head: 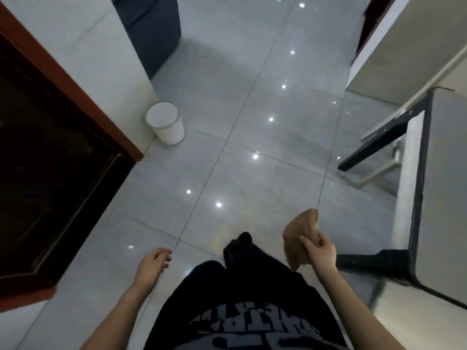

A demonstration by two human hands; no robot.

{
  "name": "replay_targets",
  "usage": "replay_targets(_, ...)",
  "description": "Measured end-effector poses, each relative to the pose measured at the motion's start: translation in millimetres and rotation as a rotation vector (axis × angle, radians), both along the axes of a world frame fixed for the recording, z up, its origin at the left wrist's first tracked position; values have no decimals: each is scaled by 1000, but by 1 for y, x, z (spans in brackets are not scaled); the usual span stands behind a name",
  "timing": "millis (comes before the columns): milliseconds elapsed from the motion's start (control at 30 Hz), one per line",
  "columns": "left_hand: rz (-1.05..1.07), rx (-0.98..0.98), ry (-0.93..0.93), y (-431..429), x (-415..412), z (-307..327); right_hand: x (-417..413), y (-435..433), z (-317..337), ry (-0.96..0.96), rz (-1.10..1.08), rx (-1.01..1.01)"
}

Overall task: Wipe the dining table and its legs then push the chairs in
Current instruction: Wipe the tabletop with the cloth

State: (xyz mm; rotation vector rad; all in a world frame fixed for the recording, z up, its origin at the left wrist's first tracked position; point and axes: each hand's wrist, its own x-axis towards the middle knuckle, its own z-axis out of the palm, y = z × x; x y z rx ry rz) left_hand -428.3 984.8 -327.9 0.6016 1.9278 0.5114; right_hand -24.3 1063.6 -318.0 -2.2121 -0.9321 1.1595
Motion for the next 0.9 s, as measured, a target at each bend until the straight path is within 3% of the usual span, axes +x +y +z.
replay_targets(400,-527,66,-56,301,104,13,55,75,4,-9,-394,-88)
replay_targets(700,-783,5,-20,516,163,-9,94,218,11,-3,-707,9)
replay_targets(900,-1047,40,-13,666,257,9,133,291,43,69,-914,163)
